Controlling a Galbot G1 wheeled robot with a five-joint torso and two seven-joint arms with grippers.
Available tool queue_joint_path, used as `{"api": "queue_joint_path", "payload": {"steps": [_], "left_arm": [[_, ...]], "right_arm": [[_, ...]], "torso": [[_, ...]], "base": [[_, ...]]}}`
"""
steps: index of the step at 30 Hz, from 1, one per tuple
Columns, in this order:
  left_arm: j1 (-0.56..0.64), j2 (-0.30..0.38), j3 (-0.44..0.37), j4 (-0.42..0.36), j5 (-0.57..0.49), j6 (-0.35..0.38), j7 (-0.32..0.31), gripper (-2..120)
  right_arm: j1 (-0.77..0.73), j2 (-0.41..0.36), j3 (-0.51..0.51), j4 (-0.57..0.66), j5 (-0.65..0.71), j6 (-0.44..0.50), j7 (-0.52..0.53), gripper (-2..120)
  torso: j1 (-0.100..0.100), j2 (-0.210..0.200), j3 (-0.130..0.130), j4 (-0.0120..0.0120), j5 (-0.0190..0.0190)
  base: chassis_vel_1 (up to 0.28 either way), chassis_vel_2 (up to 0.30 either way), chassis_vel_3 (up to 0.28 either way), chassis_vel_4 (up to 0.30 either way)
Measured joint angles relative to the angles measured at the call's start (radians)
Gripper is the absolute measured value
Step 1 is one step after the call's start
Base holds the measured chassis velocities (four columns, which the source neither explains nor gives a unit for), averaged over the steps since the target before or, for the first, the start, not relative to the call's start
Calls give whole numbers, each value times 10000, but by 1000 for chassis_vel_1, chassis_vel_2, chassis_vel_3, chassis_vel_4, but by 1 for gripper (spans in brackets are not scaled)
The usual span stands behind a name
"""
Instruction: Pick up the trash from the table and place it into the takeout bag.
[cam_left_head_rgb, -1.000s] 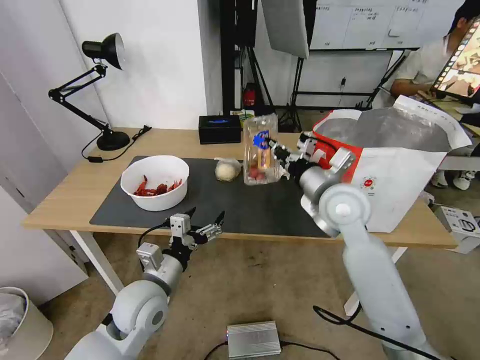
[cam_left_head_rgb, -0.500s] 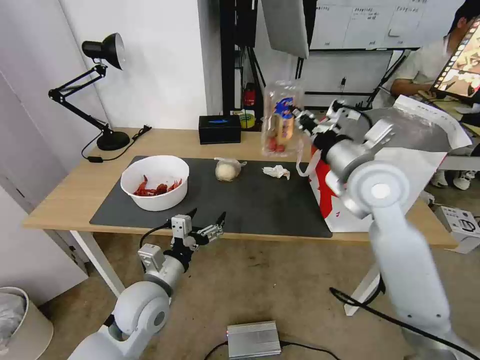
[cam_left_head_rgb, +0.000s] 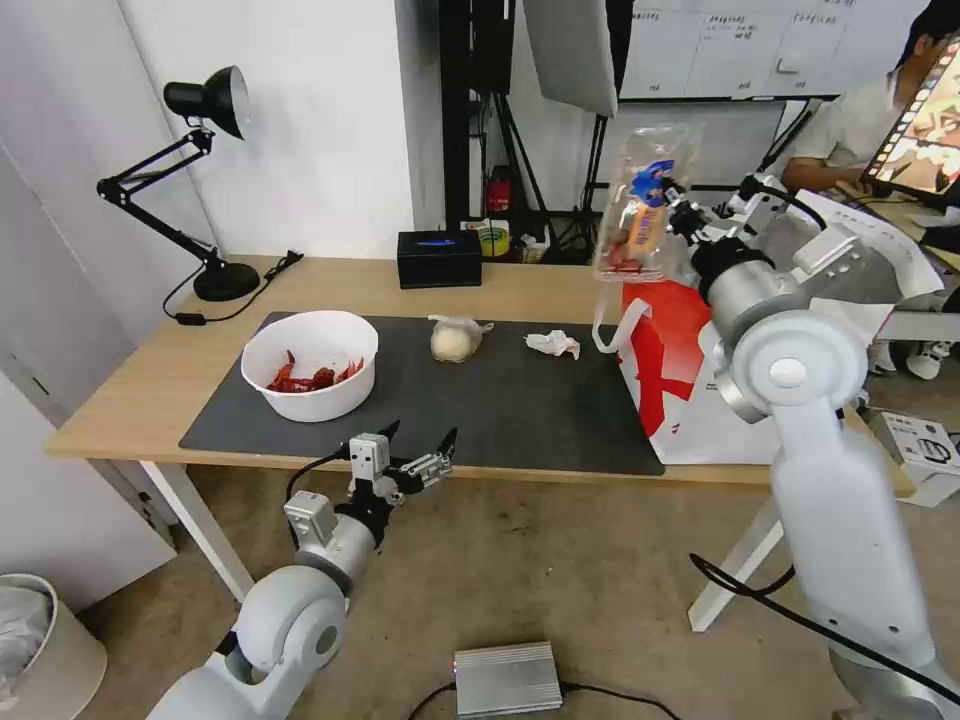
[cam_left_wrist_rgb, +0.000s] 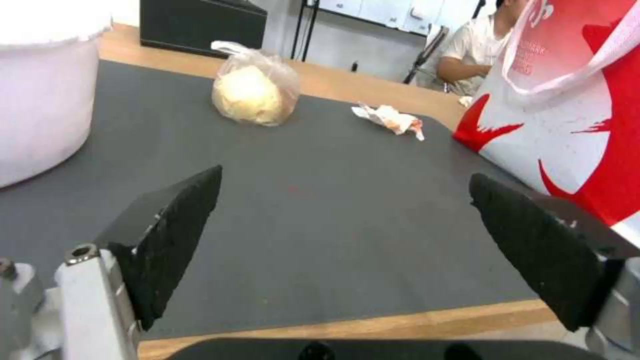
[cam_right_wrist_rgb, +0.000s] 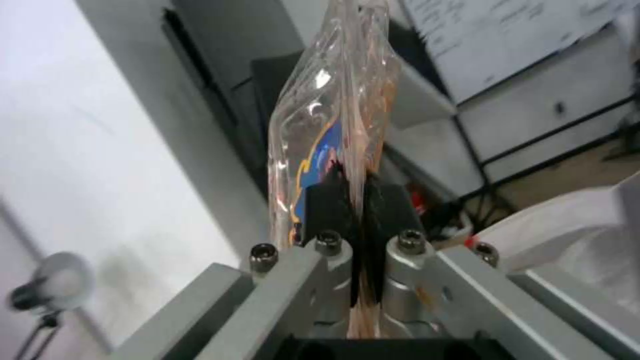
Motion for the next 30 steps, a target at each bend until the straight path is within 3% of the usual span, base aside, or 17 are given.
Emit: {"api": "queue_joint_path", "payload": {"steps": [9,14,30], "left_arm": [[39,-80,56,31,56,-11,0,100],[29,-207,134,97,72,-32,2,100],[28,-266,201,73,96,-35,2,100]], "right_arm": [[59,-179,342,-261,-478,439,164,0],[84,-268,602,-431,128,775,216,0],[-659,-772,1132,-335,-172,788,248,0]], "torso": [[0,0,0,-1,0],[0,0,0,1,0],[0,0,0,-1,1]], "base": [[0,0,0,0],[0,0,0,0],[0,0,0,0]]}}
